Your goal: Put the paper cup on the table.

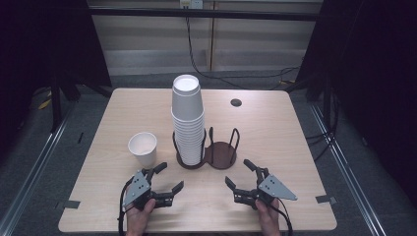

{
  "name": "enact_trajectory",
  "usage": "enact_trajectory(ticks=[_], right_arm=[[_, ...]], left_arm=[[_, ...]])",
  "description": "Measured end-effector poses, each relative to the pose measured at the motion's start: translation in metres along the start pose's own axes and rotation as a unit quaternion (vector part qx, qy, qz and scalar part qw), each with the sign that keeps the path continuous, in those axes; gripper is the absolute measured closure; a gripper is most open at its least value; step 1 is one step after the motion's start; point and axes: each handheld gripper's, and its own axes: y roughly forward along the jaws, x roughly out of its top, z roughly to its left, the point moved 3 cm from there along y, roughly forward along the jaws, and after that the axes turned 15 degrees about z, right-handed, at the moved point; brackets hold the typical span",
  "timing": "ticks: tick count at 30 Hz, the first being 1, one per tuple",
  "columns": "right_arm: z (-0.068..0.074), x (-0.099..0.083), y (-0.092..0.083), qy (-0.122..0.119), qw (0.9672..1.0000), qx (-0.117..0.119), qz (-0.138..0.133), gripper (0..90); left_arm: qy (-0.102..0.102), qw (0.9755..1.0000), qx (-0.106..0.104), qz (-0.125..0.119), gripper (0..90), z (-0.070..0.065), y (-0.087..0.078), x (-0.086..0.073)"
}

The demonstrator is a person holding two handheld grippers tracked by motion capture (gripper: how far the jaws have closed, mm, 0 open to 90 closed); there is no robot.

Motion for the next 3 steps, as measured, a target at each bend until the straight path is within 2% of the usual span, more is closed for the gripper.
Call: enact_trajectory(ticks=[1,2,3], right_arm=[[0.0,0.0,0.0,0.0,1.0,0.0,0.0,12.9],[0.0001,0.0,0.0,0.0,1.0,-0.001,0.0,12.9],[0.0001,0.0,0.0,0.001,1.0,-0.002,0.0,12.8]], left_arm=[[-0.003,0.9999,-0.004,-0.012,15.6,-0.0009,-0.0015,-0.0008],[-0.003,0.9998,0.001,-0.02,15.5,0.0004,-0.003,-0.0011],[-0.003,0.9998,0.001,-0.02,14.9,0.0004,-0.003,-0.0011]])
